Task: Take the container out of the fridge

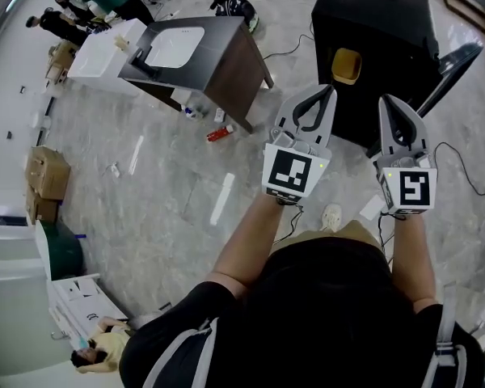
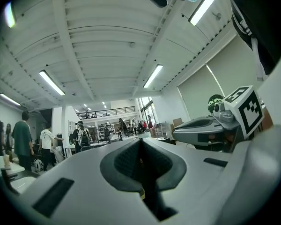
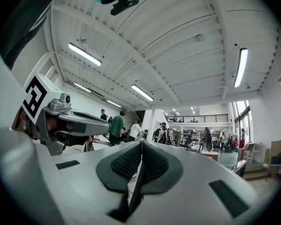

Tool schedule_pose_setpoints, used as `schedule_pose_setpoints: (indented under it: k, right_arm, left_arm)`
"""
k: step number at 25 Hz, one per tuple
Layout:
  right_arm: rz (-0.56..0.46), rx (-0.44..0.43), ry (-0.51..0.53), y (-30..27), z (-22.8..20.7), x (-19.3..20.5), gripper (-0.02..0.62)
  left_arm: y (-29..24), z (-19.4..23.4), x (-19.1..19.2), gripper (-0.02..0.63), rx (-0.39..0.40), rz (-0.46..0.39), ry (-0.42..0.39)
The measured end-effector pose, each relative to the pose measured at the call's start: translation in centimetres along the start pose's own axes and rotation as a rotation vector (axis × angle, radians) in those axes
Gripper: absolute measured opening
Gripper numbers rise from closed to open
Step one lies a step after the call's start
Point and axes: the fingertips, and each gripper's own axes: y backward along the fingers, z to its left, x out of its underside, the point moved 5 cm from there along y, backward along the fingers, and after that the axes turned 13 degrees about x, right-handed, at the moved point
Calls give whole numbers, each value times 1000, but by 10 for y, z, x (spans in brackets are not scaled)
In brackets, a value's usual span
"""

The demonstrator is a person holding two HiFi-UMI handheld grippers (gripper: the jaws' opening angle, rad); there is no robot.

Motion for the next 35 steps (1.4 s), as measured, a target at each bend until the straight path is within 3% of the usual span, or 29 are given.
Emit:
schedule_pose_setpoints:
  k: [11,27,35]
  right_arm:
    - [16,-12,-54,-44,-36,34,37]
    - [27,-5,-73,-51,-42,40,37]
    - [55,-10,-35,-82,-17,42,37]
  left_arm:
    - [-54,15,20,21,-18,31,-5]
    - [-63,21,23,21,-7,39,-20]
    - [-62,64,30,21,-41,-90,-78]
